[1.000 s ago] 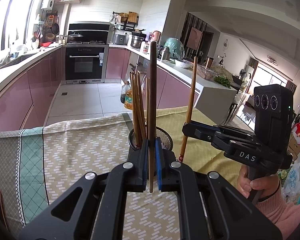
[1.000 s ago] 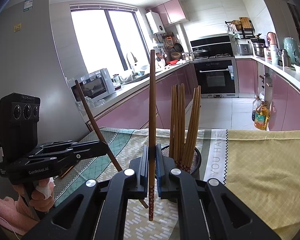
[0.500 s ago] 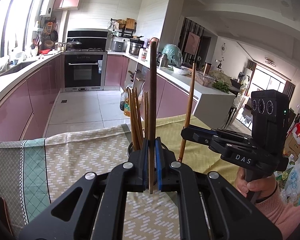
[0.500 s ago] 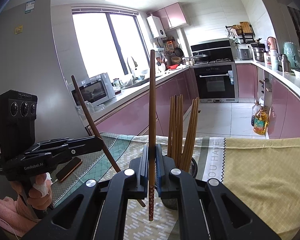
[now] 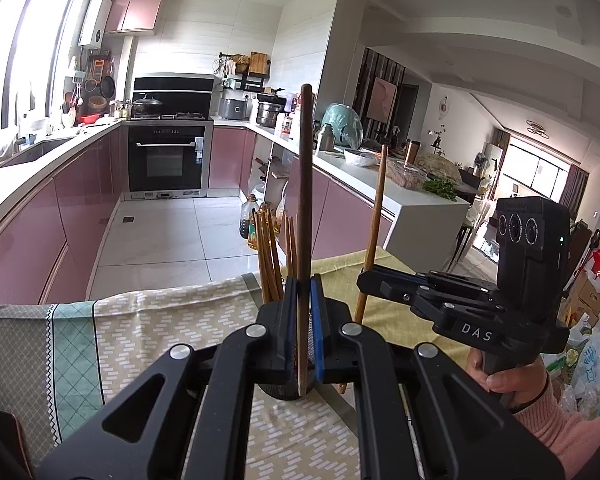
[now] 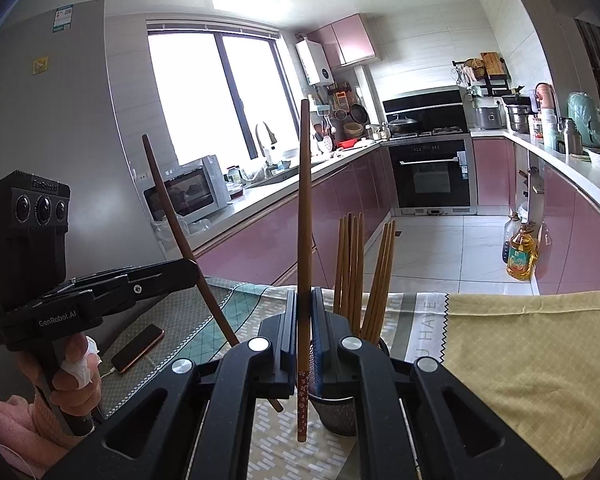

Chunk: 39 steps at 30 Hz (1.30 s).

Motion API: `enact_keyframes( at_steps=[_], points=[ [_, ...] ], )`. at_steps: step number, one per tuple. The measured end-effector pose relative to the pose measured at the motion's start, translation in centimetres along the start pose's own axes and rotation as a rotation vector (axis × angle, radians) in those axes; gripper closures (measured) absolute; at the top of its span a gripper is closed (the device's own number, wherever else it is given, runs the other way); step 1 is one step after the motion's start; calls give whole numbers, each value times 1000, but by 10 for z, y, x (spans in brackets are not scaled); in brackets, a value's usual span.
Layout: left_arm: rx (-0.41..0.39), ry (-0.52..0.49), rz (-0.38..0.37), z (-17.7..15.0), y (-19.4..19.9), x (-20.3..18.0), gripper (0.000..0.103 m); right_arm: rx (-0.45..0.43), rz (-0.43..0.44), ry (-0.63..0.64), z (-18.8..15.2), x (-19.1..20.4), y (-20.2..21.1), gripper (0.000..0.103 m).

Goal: Organize utensils
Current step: 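Lower both held chopsticks down into the black mesh cup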

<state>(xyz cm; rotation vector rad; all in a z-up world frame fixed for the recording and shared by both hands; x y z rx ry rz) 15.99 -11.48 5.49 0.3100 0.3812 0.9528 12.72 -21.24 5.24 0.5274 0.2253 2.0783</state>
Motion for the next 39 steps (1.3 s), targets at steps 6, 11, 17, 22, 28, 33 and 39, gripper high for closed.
enact_keyframes(
  at_steps=[6, 11, 17, 22, 28, 33, 39],
  points=[
    [-8, -5, 0, 2, -3, 0, 96, -3, 3, -2, 3, -1, 0, 97],
    [-11, -9, 4, 3, -3, 0, 96, -3, 4, -4, 4, -1, -1, 97],
    [-24, -13, 5, 7, -1, -2, 96, -8, 0, 0, 7, -1, -2, 97],
    [-24, -13, 6, 6, -1, -3, 96, -15, -10, -2, 12, -2, -5, 97],
    [-39, -6, 4, 14, -3, -3, 96, -31, -24, -10, 20, -6, -10, 97],
    [-49, -2, 9, 15, -8, -3, 96, -30, -43, -25, 21, -12, -21, 97],
    [2, -22, 13, 2, -18, -7, 96, 22, -54, -38, 11, -16, -42, 97]
  ],
)
Point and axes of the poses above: each gripper's, at about its wrist camera, not at the fingertips, and y roughly against the way its jaws point, x to its left, z to its top, the point moved 6 cm from there along -y, roughly the way its jaws point
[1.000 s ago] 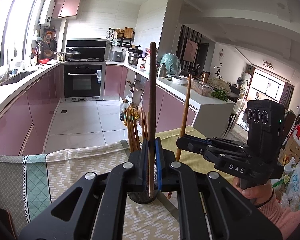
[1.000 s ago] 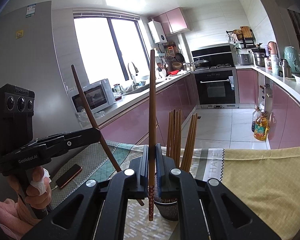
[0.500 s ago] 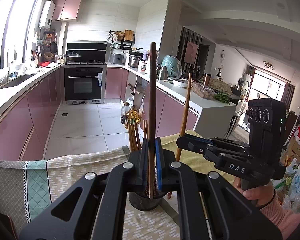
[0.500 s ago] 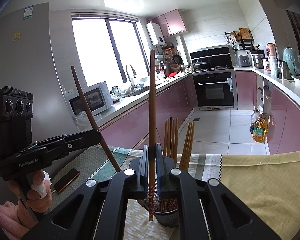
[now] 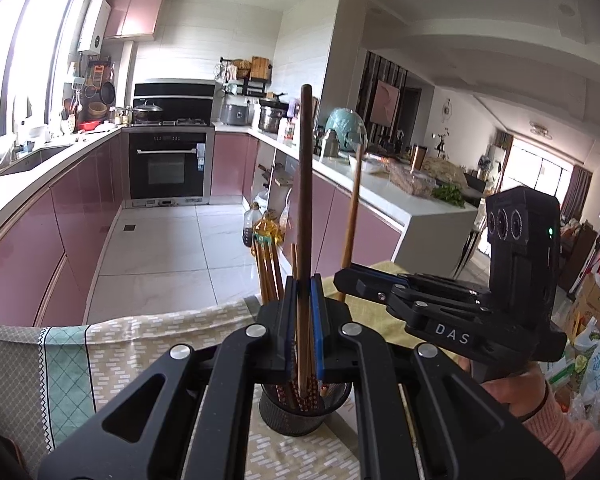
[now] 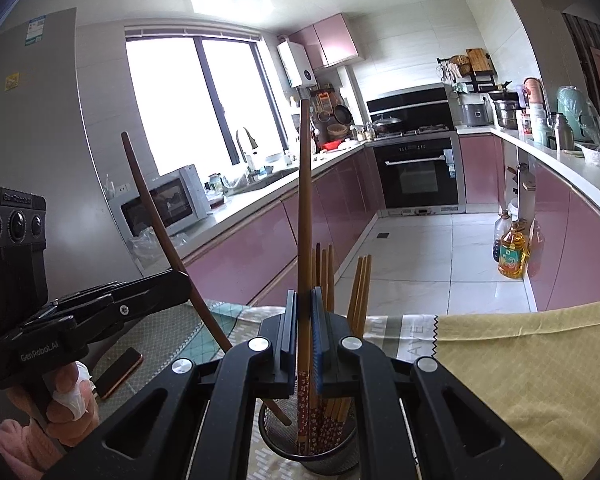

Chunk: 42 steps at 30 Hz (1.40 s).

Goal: Organize utensils
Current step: 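Lower both held chopsticks down into the black mesh cup, then open both tools to release the chopsticks and pull back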

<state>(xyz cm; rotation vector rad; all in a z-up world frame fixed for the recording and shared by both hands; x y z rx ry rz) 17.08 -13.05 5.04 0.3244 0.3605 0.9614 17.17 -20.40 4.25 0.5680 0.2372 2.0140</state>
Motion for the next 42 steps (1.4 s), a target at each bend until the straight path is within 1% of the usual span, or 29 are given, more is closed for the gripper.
enact_keyframes(
  at_steps=[4, 11, 15, 18, 19, 20, 21, 22, 23, 24, 25, 26, 27, 28, 29, 30, 31, 32, 33, 34, 35, 36, 37, 39, 40, 41, 42],
  points=[
    [64, -25, 3, -16, -9, -1, 96, 67, -8, 6, -17, -1, -14, 97],
    [176, -22, -10, -38, -30, 5, 96, 157, -24, 10, -39, -6, -29, 97],
    [216, -18, -10, -43, -47, 5, 95, 182, -34, -2, -46, -12, -34, 95],
    [229, -18, -1, -43, -57, 7, 95, 176, -37, -7, -47, -13, -31, 95],
    [229, -19, 8, -44, -57, 9, 95, 172, -37, -9, -46, -14, -30, 94],
    [228, -19, 12, -44, -58, 9, 94, 166, -34, -13, -46, -13, -27, 91],
    [223, -17, 17, -44, -58, 11, 90, 160, -33, -16, -45, -13, -25, 88],
    [213, -15, 24, -44, -56, 11, 87, 152, -34, -17, -45, -13, -22, 82],
    [202, -12, 30, -45, -54, 12, 80, 145, -34, -19, -45, -13, -20, 76],
    [190, -8, 39, -46, -51, 14, 77, 136, -33, -20, -45, -12, -17, 75],
    [180, -5, 48, -46, -49, 15, 75, 127, -35, -19, -45, -11, -14, 75],
    [168, -2, 57, -46, -47, 17, 72, 116, -40, -19, -45, -10, -11, 70],
    [152, 5, 70, -47, -43, 19, 65, 107, -44, -20, -45, -9, -8, 66],
    [142, 10, 81, -48, -41, 22, 60, 94, -47, -21, -45, -8, -4, 59],
    [125, 17, 99, -50, -37, 25, 54, 87, -54, -18, -46, -8, -2, 57],
    [109, 20, 119, -52, -33, 27, 51, 80, -62, -12, -46, -7, 0, 54],
    [100, 22, 132, -53, -30, 29, 48, 72, -72, -6, -47, -6, 2, 47],
    [83, 25, 154, -55, -26, 31, 38, 61, -82, -1, -49, -5, 5, 42],
    [69, 25, 170, -57, -23, 34, 32, 55, -88, 2, -50, -4, 6, 40],
    [59, 21, 181, -58, -20, 35, 31, 50, -98, 7, -52, -2, 8, 35],
    [52, 14, 197, -61, -18, 36, 26, 46, -106, 11, -54, -1, 8, 29],
    [46, 10, 210, -63, -16, 38, 17, 43, -112, 14, -55, -1, 10, 26],
    [31, 7, 229, -66, -13, 39, 14, 38, -120, 16, -56, 0, 10, 20],
    [13, 6, 258, -69, -7, 43, 6, 25, -134, 20, -61, 1, 13, 15],
    [2, 13, 269, -71, -3, 45, 6, 23, -139, 20, -61, 0, 13, 9],
    [-9, 17, 280, -73, 0, 47, 6, 19, -145, 20, -63, 0, 14, 6],
    [-17, 19, 292, -74, 2, 49, 6, 16, -147, 18, -64, 0, 15, 7]
  ],
)
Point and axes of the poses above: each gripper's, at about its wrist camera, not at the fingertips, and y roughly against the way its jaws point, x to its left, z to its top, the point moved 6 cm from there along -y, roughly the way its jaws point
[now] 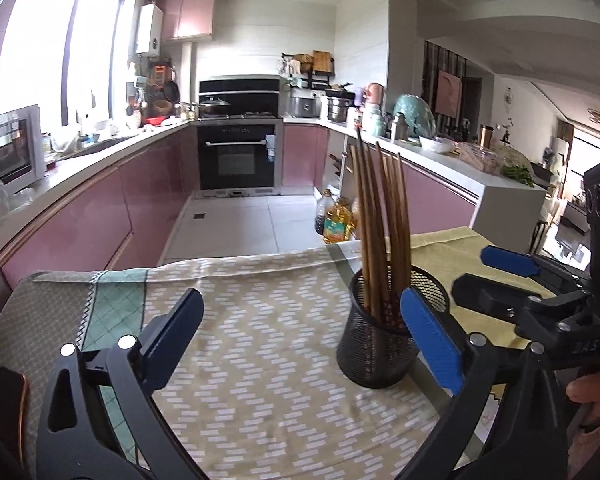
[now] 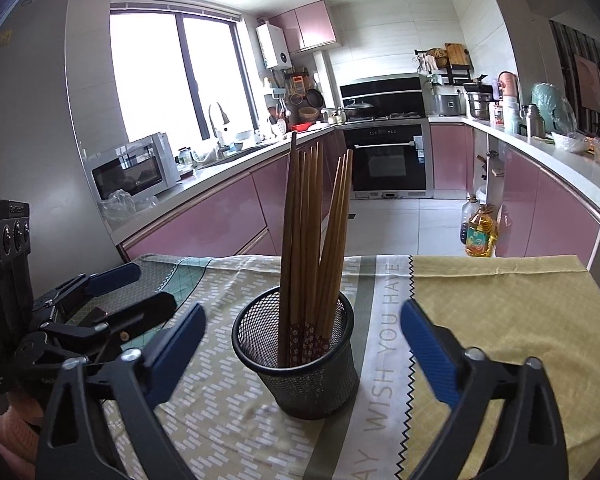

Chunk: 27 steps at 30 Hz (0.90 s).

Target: Organize utensils

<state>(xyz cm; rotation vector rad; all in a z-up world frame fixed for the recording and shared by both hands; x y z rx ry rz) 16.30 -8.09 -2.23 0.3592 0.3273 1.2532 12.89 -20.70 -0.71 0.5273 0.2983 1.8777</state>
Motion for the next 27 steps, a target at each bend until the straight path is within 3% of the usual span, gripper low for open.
enact_keyframes(
  at_steps=[14, 27],
  points=[
    [-91, 30, 150, -11, 39, 34, 6, -63, -45, 24, -12, 9, 18, 7],
    [-115, 36, 209, -17, 62, 43, 6, -112, -59, 56, -17, 23, 31, 7]
  ],
)
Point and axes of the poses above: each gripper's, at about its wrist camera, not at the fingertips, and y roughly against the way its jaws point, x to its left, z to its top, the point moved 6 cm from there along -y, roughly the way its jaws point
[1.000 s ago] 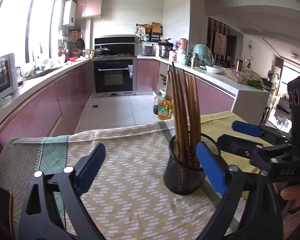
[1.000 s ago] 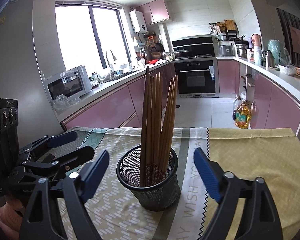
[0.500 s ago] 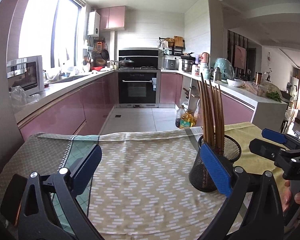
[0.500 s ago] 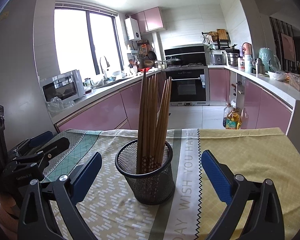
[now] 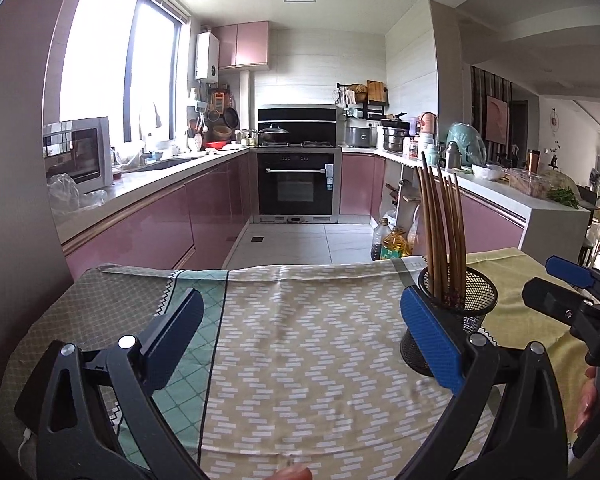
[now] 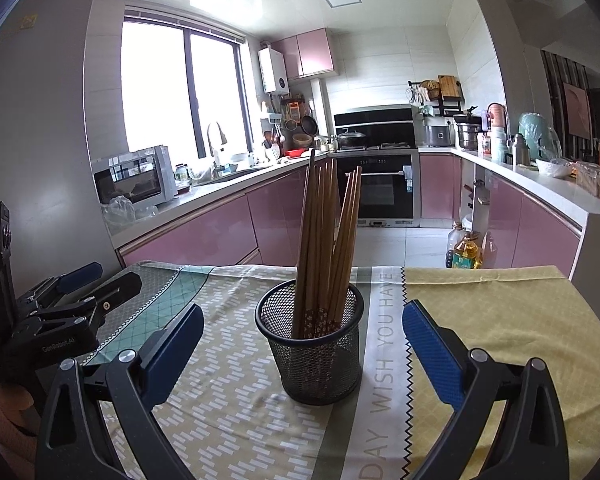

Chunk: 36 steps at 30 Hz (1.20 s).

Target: Organize utensils

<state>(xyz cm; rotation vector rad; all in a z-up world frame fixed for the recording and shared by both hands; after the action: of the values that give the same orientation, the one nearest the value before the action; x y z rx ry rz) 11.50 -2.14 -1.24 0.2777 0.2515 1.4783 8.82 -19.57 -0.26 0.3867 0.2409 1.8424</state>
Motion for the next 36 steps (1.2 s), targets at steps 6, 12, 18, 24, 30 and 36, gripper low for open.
enact_keyframes(
  at_steps=[6, 12, 18, 24, 30, 36],
  points=[
    [-15, 1, 16, 0, 9, 5, 6, -14, -1, 5, 0, 2, 5, 7],
    [-21, 0, 28, 1, 15, 6, 6, -24, 1, 11, 0, 6, 8, 7],
    [-33, 2, 45, 2, 20, 10, 6, -31, 0, 11, -1, 6, 10, 7],
    [-40, -3, 49, 3, 24, 9, 6, -42, -3, 11, 1, 6, 12, 7],
    [-44, -5, 51, 3, 27, 9, 6, -45, -2, 13, -1, 8, 14, 7],
    [-44, -1, 53, 4, 30, 11, 6, -53, -2, 16, 0, 9, 16, 7]
  ],
)
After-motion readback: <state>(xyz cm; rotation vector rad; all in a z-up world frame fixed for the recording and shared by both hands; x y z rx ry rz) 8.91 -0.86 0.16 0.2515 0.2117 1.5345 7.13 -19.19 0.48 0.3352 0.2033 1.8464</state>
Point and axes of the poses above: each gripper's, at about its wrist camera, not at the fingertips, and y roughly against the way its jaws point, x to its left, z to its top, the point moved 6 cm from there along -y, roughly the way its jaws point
